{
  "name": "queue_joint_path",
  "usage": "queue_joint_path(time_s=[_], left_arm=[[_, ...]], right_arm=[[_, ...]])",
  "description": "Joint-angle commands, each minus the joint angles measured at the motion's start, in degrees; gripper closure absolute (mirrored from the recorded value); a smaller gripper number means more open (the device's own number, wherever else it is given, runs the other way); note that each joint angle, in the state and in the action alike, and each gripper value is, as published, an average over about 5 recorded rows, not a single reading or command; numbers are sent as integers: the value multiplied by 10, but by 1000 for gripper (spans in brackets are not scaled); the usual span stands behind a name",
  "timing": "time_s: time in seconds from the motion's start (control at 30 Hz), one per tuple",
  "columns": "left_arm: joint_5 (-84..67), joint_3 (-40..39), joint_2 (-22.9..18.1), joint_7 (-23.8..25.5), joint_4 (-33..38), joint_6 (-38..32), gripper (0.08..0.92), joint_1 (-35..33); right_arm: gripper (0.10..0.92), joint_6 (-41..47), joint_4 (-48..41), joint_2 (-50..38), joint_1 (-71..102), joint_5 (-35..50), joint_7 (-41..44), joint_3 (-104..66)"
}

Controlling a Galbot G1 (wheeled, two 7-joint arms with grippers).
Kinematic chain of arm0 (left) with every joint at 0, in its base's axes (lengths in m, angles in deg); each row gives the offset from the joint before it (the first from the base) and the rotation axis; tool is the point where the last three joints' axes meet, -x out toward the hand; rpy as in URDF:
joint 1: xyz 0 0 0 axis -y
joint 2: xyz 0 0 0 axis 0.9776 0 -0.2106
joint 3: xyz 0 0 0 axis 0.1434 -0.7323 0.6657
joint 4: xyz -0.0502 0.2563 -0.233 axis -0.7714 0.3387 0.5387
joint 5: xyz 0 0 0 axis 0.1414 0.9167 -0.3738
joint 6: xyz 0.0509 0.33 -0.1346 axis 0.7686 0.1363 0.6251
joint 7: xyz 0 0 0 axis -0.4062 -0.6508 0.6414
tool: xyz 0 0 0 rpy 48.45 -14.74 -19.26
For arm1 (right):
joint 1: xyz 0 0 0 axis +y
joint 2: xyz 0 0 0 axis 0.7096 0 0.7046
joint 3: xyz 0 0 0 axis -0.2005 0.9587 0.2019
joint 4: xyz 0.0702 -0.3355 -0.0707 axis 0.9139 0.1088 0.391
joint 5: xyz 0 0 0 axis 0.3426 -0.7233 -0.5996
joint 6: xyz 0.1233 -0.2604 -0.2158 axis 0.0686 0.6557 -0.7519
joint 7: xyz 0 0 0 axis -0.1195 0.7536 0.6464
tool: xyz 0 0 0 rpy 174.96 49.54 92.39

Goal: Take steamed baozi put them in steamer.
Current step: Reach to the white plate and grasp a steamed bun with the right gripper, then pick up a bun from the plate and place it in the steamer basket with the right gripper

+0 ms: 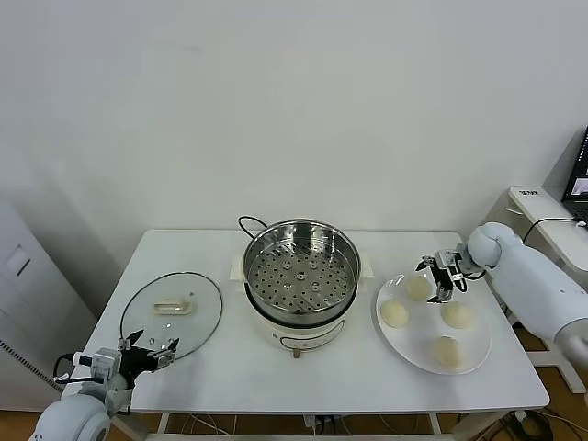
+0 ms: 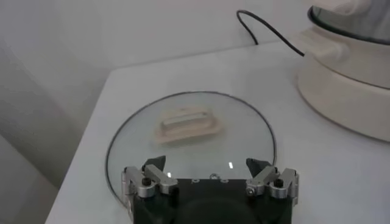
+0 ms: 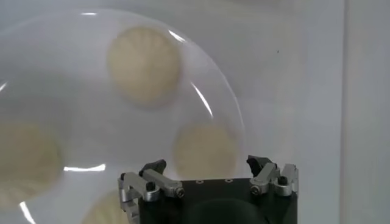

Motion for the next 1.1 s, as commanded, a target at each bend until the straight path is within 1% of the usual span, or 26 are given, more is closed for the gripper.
queue_joint_path(time_s=[0.03,0.13,0.3,0.4,0.57,0.73,0.83,0.97,1.1], left_arm=[[-1,-1,0,1,2,0,177,0],[-2,0,1,3,7,1,177,0],[-2,-1,1,2,9,3,177,0],[-2,0,0,1,7,3,177,1],[-3,1,-1,-1,8,4,177,-1],[-3,6,1,-2,10,5,177,-4],[-4,8,3,-2,12,5,177,-7],[-10,10,6,-3,13,5,177,-9],[-12,10,8,-3,14,4,177,-10]], right_arm=[[291,7,-29,23,-4,-14,3,-6],[353,12,-26,21,-5,-14,11,-5],[493,12,-16,14,-7,-14,18,0],[545,12,-5,7,-10,-10,22,7],[558,18,40,-20,-37,26,30,49],[558,28,131,-75,-128,116,46,137],[558,15,163,-91,-211,169,60,197],[558,-29,168,-69,-305,213,76,243],[558,-75,169,-28,-353,227,86,264]])
